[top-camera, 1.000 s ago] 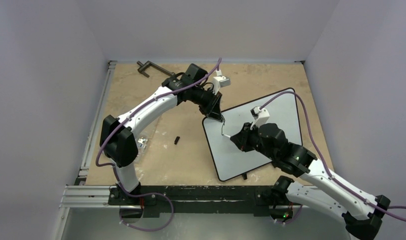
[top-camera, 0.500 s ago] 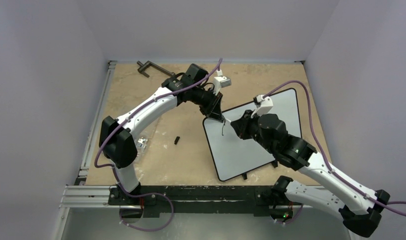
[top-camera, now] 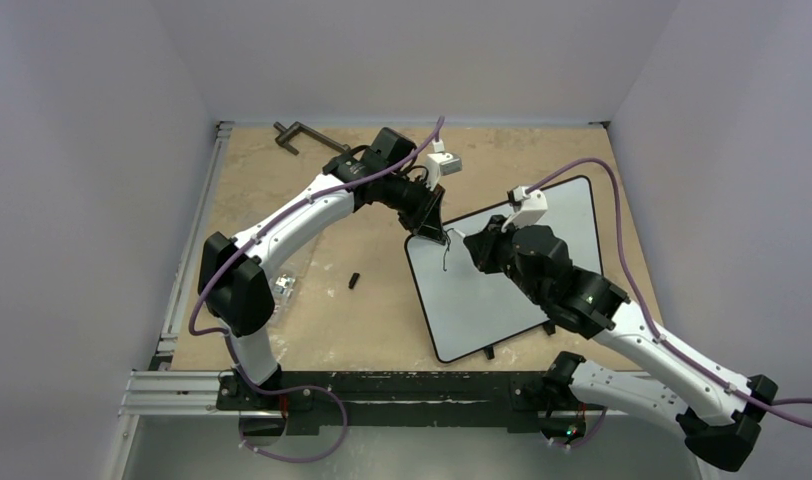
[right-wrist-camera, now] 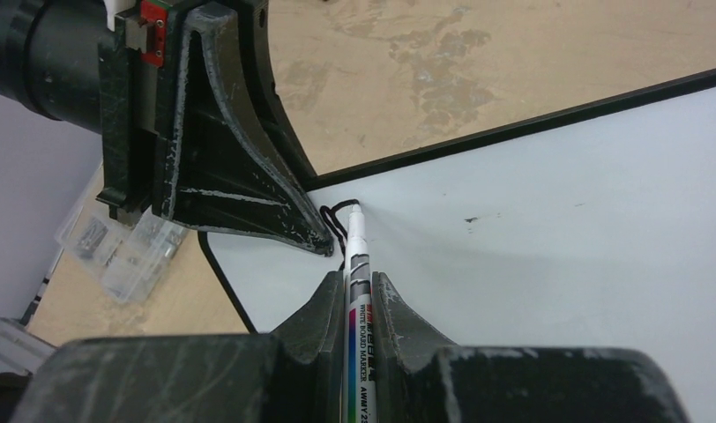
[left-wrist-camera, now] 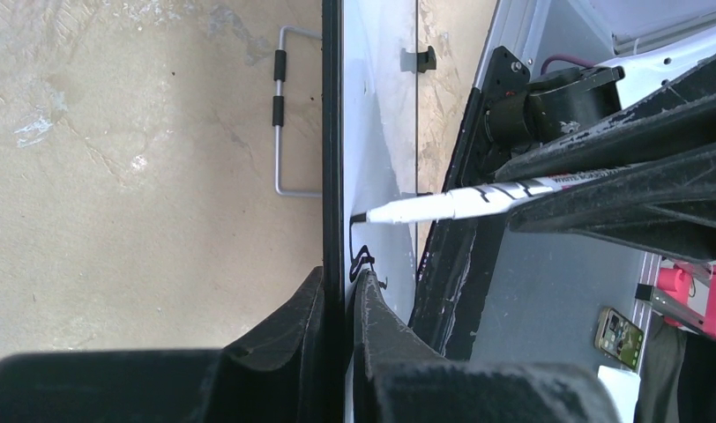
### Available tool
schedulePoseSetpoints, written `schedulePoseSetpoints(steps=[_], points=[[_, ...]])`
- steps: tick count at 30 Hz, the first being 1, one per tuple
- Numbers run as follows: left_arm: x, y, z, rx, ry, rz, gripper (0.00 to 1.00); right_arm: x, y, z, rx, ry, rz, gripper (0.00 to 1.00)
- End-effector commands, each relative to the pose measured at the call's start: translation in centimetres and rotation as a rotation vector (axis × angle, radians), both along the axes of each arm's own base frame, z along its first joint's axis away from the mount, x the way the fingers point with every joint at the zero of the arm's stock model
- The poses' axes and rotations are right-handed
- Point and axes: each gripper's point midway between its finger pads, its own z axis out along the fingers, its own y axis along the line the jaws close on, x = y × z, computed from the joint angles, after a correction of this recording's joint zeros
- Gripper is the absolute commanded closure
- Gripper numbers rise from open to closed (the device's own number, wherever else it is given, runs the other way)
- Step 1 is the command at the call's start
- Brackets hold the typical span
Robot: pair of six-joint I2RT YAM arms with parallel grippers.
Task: Write a sentence on the whiteboard
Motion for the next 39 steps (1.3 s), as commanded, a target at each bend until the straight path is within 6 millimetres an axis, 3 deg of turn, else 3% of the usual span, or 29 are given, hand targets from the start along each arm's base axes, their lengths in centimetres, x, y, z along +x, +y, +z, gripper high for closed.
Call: schedulePoseSetpoints(steps=[1, 10, 16, 29, 39], points=[[1.3, 0.1, 1.1, 0.008, -0.188, -0.020, 1.00, 0.4, -2.1, -0.2, -0.066, -0.004, -0.083, 1.00], [1.3, 0.1, 1.2, 0.006, -0.191, -0.019, 1.00, -1.0, -2.0, -2.6, -0.085, 0.070, -0.031, 1.00], [1.4, 0.1, 1.2, 0.006, -0.190, -0.017, 1.00, -1.8, -1.3, -2.5, -0.062, 0.084, 0.023, 1.00], [1.4, 0.1, 1.3, 0.005, -0.192, -0.017, 1.00, -1.7, 1.3, -1.8, -0.022, 0.074, 0.121, 1.00], [1.4, 0.1, 1.3, 0.005, -0.193, -0.016, 1.00, -2.3, 0.0, -3.3, -0.051, 0.112, 0.092, 1.00]])
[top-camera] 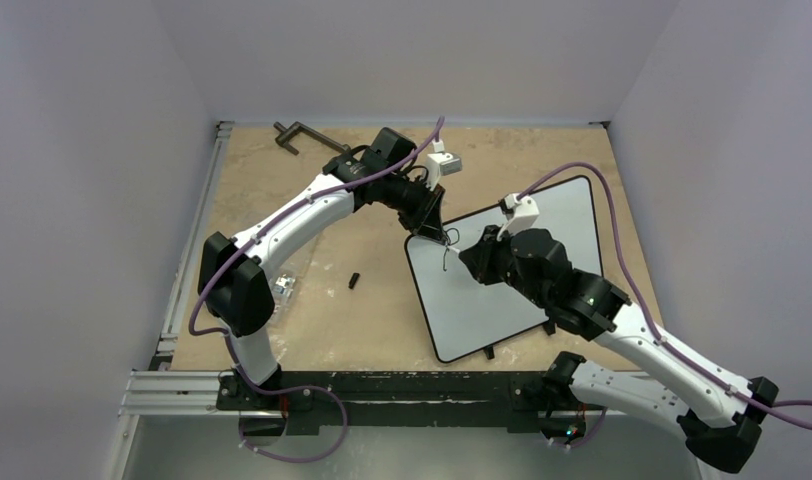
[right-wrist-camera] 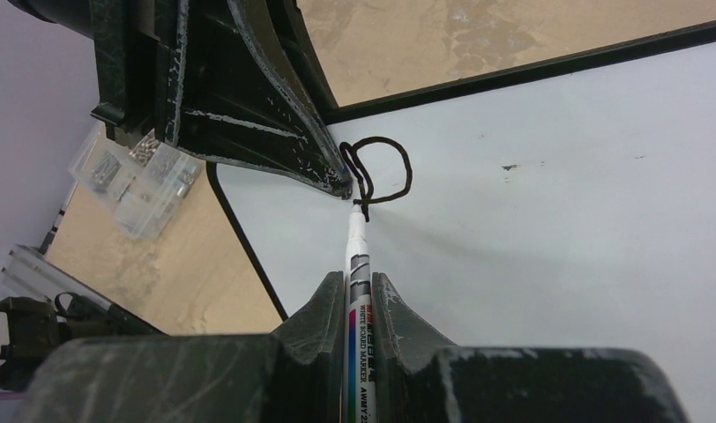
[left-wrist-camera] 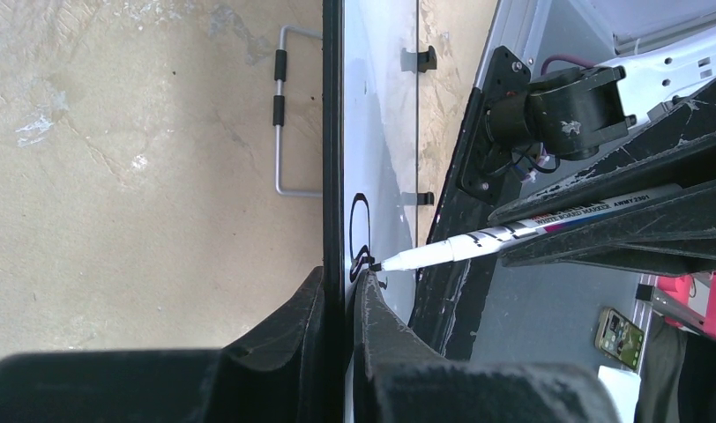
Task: Write a sentence on the whiteboard
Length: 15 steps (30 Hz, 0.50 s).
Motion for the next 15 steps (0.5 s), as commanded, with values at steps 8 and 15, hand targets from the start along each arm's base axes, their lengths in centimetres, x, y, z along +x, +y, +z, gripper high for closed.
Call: schedulePoseSetpoints(steps=[8, 15], points=[[1.3, 0.2, 1.5, 0.002, -0.196, -0.017, 1.00, -1.2, -2.3, -3.2, -0.063, 0.066, -0.048, 1.00], [1.3, 0.3, 1.6, 0.006, -0.198, -0.015, 1.00, -1.8, -3.2, -3.9, -0.073, 0.087, -0.067, 1.00]])
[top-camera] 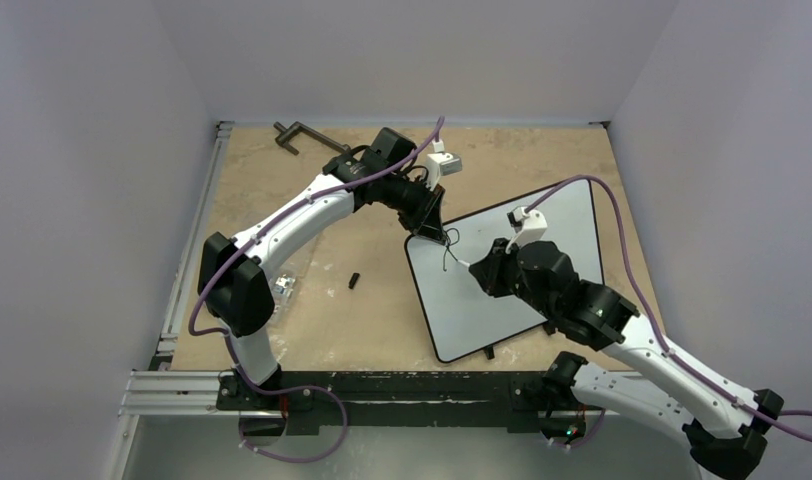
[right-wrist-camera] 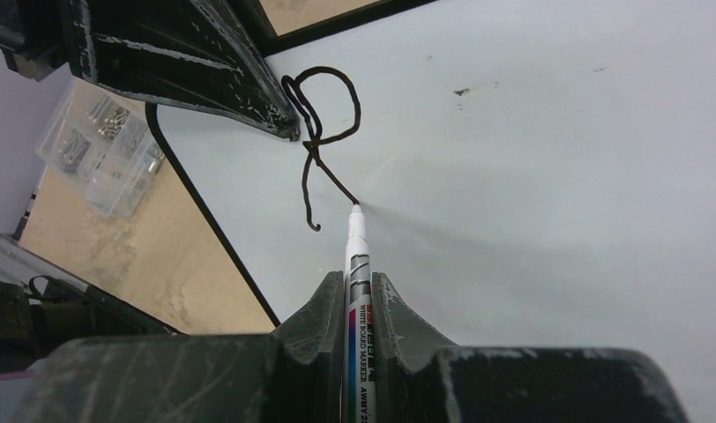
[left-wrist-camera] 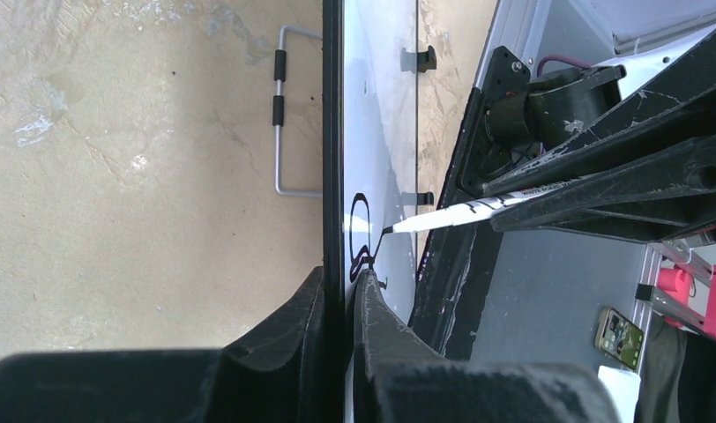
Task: Write a sentence on the whiteboard
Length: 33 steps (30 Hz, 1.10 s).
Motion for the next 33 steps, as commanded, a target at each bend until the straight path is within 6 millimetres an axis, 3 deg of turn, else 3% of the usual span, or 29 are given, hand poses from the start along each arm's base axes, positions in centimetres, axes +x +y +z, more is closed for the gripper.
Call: schedulePoseSetpoints(steps=[1, 9, 25, 33], points=[[1.4, 0.3, 1.6, 0.008, -0.197, -0.014, 1.00, -0.3, -1.4, -1.6, -0.057, 0.040, -0.044, 1.00], [1.3, 0.3, 1.7, 0.007, -0.195, -0.012, 1.00, -0.4, -1.8, 0.2, -0.046, 0.020, -0.052, 1.00], [1.1, 1.3, 1.8, 0.043, -0.193, 0.022, 1.00, -0.5, -1.0, 8.2, 0.138, -0.196, 0.016, 1.00], [1.2, 2.2, 1.9, 0.088, -0.212, 0.048, 1.00, -0.4, -1.1, 9.5, 0.143, -0.228, 0.024, 1.00]])
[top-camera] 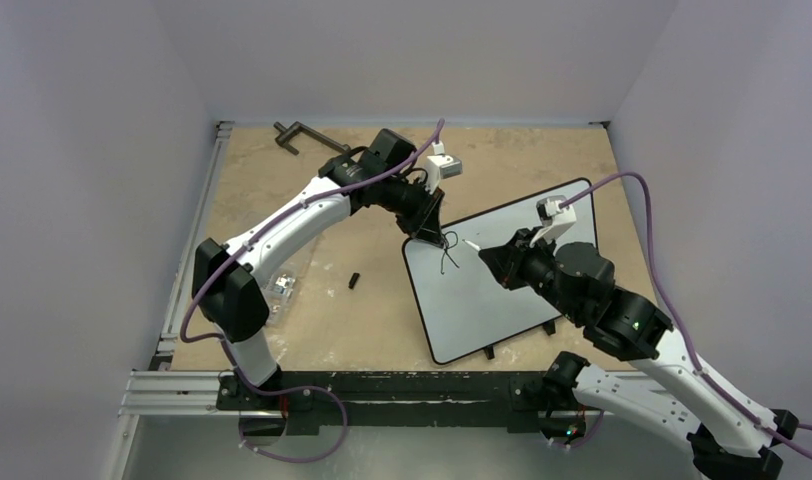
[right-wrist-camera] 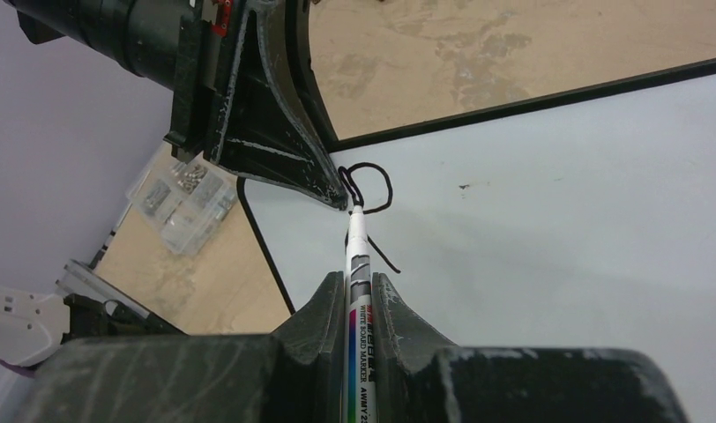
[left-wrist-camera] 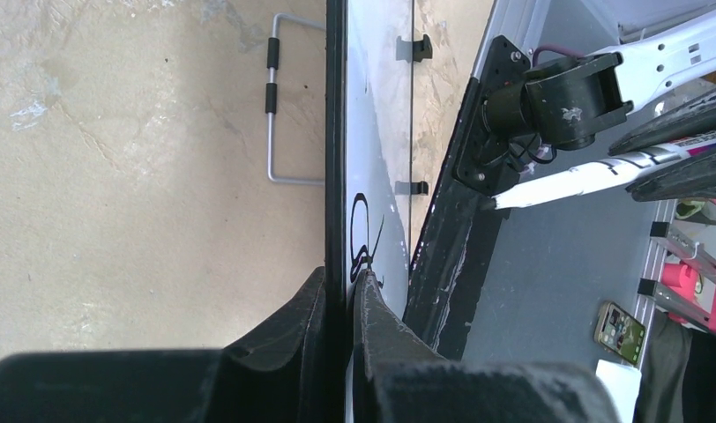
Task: Write a sentence on the whiteboard
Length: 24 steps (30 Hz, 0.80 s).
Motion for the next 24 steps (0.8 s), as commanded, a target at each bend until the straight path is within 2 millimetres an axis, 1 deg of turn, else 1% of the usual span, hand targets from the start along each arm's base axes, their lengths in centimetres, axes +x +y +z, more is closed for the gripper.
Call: schedulePoseSetpoints(steps=[1, 4, 9, 14, 18, 21, 24], points=[[2.2, 1.7, 1.1, 0.067, -0.198, 0.043, 1.00, 0.2, -0.1, 3.0, 0.046, -0.081, 0.002, 1.00], [2.2, 1.7, 1.2, 0.068, -0.194, 0.052, 1.00, 0.1, -0.6, 3.0, 0.049, -0.092, -0.010, 1.00], [2.2, 1.8, 1.0, 0.080, -0.181, 0.069, 1.00, 0.0, -1.5, 2.3, 0.037, -0.093, -0.038, 1.00], [2.7, 1.9, -0.2, 0.129, -0.199, 0.090, 1.00, 0.0, -2.1, 1.4, 0.016, -0.085, -0.055, 1.00], [2.6, 1.4, -0.1, 0.085, -0.206, 0.106, 1.00, -0.1, -2.2, 0.9, 0.009, -0.083, -0.058, 1.00], [2.4, 1.3, 0.0, 0.065, -0.209, 0.097, 1.00, -0.3, -2.2, 1.0, 0.021, -0.090, -0.053, 1.00], [2.0, 1.0, 0.1, 0.044, -0.175, 0.106, 1.00, -0.3, -2.1, 1.2, 0.036, -0.104, -0.045, 1.00]])
